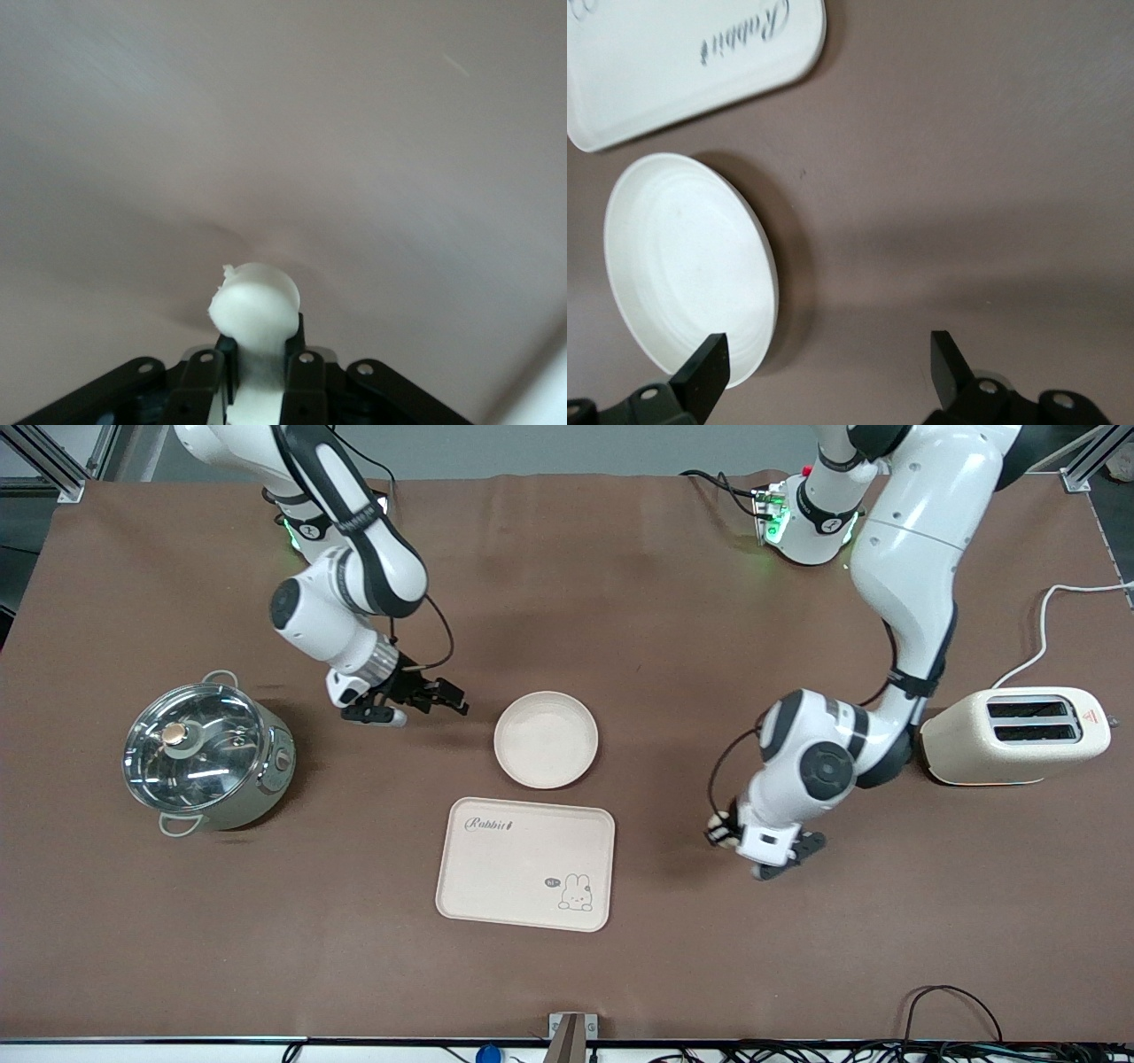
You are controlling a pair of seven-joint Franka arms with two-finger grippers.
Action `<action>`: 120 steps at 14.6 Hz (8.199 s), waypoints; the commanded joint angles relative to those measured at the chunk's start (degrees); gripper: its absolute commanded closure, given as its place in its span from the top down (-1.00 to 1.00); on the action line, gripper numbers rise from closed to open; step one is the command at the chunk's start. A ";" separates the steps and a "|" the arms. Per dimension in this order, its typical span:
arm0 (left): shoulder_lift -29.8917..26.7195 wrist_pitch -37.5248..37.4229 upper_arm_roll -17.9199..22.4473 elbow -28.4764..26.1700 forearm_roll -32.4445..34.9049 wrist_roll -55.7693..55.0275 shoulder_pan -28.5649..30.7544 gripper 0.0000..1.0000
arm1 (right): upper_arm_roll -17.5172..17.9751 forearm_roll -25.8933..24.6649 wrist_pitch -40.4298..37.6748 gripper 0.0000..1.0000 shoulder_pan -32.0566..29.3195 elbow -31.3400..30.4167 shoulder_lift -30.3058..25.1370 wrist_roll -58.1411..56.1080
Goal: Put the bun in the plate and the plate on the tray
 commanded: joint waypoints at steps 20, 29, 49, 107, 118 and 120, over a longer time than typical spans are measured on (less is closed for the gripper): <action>1.26 2.79 -2.19 4.37 -0.15 -28.15 -22.99 1.00 | -0.71 31.64 -2.21 0.01 5.10 12.09 14.04 -29.12; -8.49 -18.74 -1.31 14.04 0.20 -15.95 -11.31 1.00 | -0.62 31.64 -2.30 -0.41 5.10 12.88 15.36 -28.59; -31.69 -42.91 -1.05 13.96 7.76 42.33 16.92 1.00 | -1.06 27.10 -5.37 -0.99 2.04 16.30 12.37 -19.45; -41.02 -46.09 6.33 5.43 1.17 44.10 12.53 1.00 | -10.82 -57.74 -71.90 1.00 -24.33 74.32 11.25 23.62; -41.02 -47.67 6.07 5.43 0.99 44.36 11.91 1.00 | -4.07 -67.68 -70.60 1.00 -33.99 51.92 -15.22 15.72; -41.02 -48.63 5.54 5.52 0.82 44.36 11.82 1.00 | -3.87 -67.50 -69.72 1.00 -33.92 50.85 -15.58 15.62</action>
